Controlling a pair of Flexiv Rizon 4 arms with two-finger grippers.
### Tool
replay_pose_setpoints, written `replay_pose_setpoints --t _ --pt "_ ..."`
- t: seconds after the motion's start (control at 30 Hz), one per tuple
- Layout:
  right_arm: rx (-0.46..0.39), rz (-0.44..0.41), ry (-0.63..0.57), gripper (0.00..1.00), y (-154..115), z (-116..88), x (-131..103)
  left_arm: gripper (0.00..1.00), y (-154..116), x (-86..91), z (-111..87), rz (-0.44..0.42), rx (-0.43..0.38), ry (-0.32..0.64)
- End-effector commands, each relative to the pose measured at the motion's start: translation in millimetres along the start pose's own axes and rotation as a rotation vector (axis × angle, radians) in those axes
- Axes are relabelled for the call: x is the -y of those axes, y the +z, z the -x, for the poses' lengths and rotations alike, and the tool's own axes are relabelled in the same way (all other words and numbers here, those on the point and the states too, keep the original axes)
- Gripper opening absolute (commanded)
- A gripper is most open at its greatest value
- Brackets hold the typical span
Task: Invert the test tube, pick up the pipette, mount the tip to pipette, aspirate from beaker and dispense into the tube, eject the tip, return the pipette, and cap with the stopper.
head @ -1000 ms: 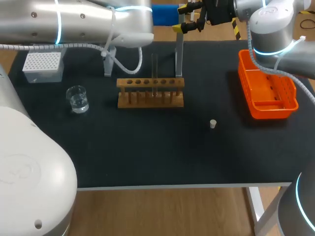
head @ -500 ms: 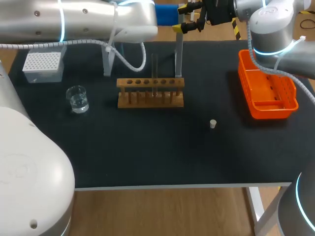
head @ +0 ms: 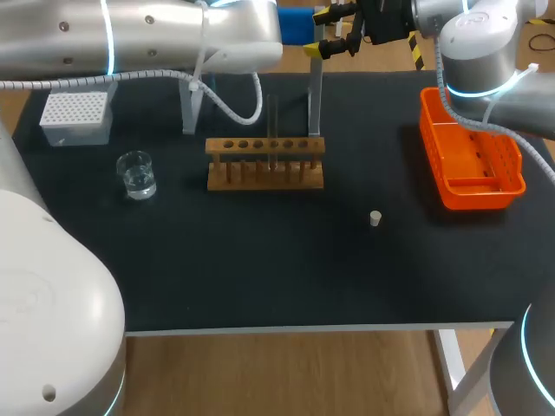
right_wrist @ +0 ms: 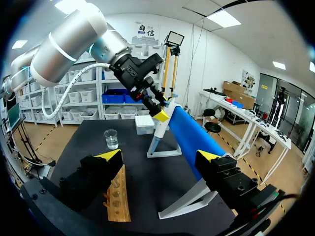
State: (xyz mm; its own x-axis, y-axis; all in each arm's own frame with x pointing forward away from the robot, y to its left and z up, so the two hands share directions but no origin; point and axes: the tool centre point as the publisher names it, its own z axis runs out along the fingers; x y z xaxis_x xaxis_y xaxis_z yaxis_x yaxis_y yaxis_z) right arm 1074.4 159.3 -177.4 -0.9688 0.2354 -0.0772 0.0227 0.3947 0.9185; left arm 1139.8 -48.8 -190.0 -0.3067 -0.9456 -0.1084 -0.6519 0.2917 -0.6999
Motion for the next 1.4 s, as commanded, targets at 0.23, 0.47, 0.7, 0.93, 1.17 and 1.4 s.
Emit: replay_pose_setpoints --t 0.23,0.47,0.7,0.93,1.17,1.4 --pt "-0.003 -0.001 0.0 1.0 -1 1 0 1.0 -40 -13.2 -11.1 -0.057 -0.035 0.004" --pt "-0.003 -0.001 0.0 1.0 -1 1 0 1.0 -72 -27.7 -26.3 -0.197 -0.148 0.074" --pt "-0.003 -0.001 0.0 1.0 -1 1 0 1.0 -100 -40.5 -50.2 -0.355 -0.333 0.229" --pt "-0.003 -0.001 0.0 1.0 -1 1 0 1.0 -119 -58.1 -81.5 -0.45 -0.53 0.374" --pt "-0.003 -0.001 0.0 1.0 -1 1 0 1.0 -119 -71.4 -102.3 -0.474 -0.674 0.468" --pt "-0.003 -0.001 0.0 1.0 -1 1 0 1.0 -110 -80.0 -118.0 -0.473 -0.773 0.536"
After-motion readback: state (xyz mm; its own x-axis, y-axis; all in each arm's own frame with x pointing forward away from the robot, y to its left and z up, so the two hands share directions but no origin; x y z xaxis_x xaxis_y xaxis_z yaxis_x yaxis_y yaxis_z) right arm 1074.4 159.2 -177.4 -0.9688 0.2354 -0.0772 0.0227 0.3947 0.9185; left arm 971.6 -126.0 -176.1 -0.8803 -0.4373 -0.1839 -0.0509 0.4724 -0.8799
